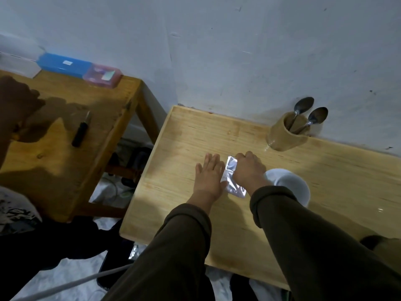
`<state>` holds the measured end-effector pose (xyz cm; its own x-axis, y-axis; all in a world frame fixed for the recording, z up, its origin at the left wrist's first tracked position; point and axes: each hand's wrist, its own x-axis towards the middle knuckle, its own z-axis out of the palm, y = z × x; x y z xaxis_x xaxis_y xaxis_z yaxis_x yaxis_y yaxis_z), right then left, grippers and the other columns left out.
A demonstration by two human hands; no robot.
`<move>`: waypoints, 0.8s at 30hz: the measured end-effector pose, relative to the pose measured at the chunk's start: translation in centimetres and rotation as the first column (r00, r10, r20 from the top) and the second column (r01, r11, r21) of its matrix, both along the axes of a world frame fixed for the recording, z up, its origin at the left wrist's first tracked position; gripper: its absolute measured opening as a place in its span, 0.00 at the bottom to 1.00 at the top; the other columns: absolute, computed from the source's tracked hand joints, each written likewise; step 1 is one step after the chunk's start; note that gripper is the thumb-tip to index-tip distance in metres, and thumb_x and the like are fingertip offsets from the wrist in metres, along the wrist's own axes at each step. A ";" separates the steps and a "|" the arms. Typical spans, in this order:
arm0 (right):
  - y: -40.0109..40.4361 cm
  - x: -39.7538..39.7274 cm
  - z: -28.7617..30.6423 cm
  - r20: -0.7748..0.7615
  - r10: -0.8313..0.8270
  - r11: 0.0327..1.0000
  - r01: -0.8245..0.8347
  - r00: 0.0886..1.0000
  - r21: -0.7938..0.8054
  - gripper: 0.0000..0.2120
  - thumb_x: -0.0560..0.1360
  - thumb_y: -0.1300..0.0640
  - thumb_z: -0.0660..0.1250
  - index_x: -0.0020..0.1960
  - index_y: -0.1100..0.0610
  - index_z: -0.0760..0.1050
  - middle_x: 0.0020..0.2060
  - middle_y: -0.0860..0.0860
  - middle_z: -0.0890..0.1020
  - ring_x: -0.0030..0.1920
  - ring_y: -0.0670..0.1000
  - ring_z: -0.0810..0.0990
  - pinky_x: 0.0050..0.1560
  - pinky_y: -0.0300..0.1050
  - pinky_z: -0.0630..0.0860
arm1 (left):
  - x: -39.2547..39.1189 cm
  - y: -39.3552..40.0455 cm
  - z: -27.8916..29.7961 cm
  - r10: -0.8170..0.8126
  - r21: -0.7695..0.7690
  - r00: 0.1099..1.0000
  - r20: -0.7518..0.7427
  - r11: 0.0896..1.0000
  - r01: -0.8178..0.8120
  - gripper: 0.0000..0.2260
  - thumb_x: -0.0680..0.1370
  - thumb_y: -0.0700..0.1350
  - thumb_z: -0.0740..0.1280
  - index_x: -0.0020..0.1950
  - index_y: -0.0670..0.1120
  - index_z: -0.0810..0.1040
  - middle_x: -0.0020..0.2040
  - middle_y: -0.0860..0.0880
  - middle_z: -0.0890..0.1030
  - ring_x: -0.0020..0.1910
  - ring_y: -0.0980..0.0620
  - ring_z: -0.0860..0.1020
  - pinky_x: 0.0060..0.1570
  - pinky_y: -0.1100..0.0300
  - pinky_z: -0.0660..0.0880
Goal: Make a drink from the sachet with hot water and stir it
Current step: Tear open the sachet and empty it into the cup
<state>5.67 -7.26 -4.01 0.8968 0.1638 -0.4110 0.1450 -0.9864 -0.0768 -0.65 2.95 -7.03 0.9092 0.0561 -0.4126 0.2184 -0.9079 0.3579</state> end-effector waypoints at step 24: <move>-6.1 1.2 13.4 -0.083 -0.284 0.599 0.245 0.955 0.763 0.06 0.72 0.63 0.68 0.38 0.55 0.74 0.30 0.45 0.75 0.34 0.46 0.74 0.29 0.26 0.69 | 3.7 -2.9 13.1 0.270 -0.520 0.936 0.224 0.846 -0.120 0.09 0.80 0.44 0.62 0.52 0.43 0.81 0.49 0.45 0.82 0.46 0.50 0.74 0.40 0.65 0.62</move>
<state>6.83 -13.33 9.41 0.9653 0.1508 -0.2130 -0.0899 -0.5741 -0.8138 3.03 0.03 6.11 0.9807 0.1037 -0.1655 0.1952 -0.5443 0.8159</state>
